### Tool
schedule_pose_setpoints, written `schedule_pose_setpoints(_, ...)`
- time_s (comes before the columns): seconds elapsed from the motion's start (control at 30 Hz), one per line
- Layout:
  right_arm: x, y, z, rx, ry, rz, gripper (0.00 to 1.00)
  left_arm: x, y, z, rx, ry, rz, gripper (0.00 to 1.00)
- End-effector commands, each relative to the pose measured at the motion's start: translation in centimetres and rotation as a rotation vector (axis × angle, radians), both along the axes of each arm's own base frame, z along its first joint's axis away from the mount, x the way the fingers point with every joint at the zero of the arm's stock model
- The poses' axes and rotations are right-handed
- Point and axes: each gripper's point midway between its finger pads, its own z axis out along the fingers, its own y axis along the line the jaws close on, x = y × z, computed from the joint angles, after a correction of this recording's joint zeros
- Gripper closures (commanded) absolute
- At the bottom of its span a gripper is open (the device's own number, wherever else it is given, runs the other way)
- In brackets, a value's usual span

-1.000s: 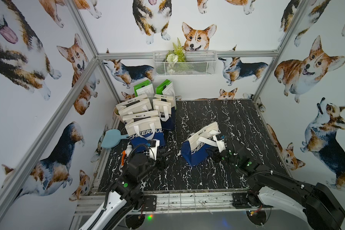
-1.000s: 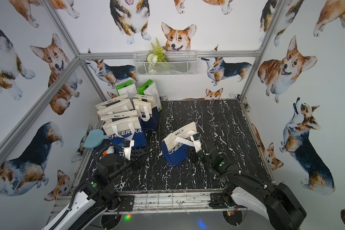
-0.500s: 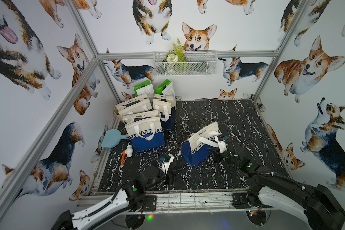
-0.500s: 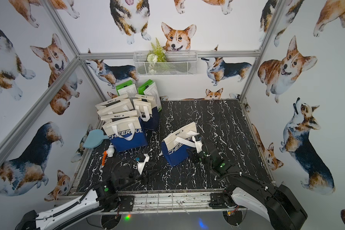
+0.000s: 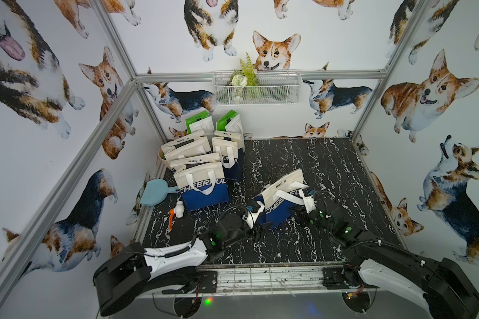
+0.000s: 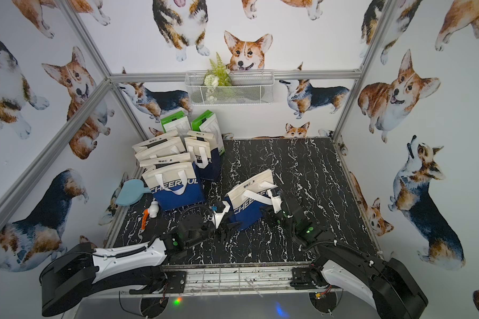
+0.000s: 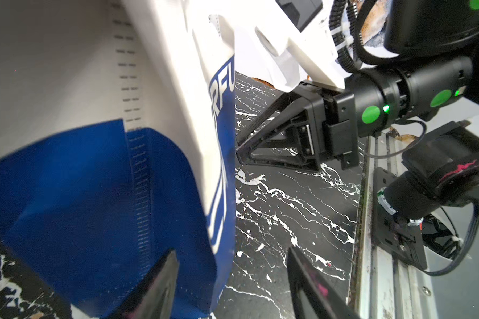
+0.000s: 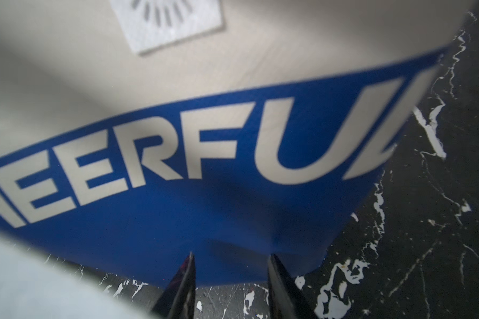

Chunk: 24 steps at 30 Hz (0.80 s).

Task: Open the takeout bag
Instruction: Move the takeout bag to the center of the board.

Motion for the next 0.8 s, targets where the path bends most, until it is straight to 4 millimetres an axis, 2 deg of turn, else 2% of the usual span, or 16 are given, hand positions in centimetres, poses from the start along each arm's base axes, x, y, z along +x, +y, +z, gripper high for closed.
schedule_pose_setpoints(0.0,0.2,0.2,0.4,0.017,-0.002,-0.007,0.57,0.3,-1.4,2.0,-0.048,-0.062,-0.034,0.42)
schedule_pose_setpoints(0.13,0.1,0.0,0.4,0.014,-0.002,-0.011,0.57,1.4,-1.5,1.8,-0.035,-0.083,0.013,0.65)
schedule_pose_setpoints(0.27,0.2,-0.2,0.3,0.007,-0.006,-0.02,0.57,2.0,-0.7,1.8,-0.025,-0.103,0.03,0.79)
schedule_pose_setpoints(0.3,0.1,-0.2,0.3,0.006,-0.006,-0.021,0.56,2.0,-0.5,1.9,-0.019,-0.108,0.029,0.88)
schedule_pose_setpoints(0.37,0.1,-0.3,0.6,0.012,-0.014,-0.021,0.57,2.3,0.1,1.7,-0.005,-0.11,0.024,0.99)
schedule_pose_setpoints(0.63,-0.5,0.0,1.8,0.067,-0.064,0.014,0.57,3.6,1.5,1.2,0.016,-0.105,-0.086,1.0)
schedule_pose_setpoints(0.77,-1.0,0.3,2.5,0.1,-0.11,0.054,0.58,5.0,2.1,0.6,0.023,-0.037,-0.152,1.0)
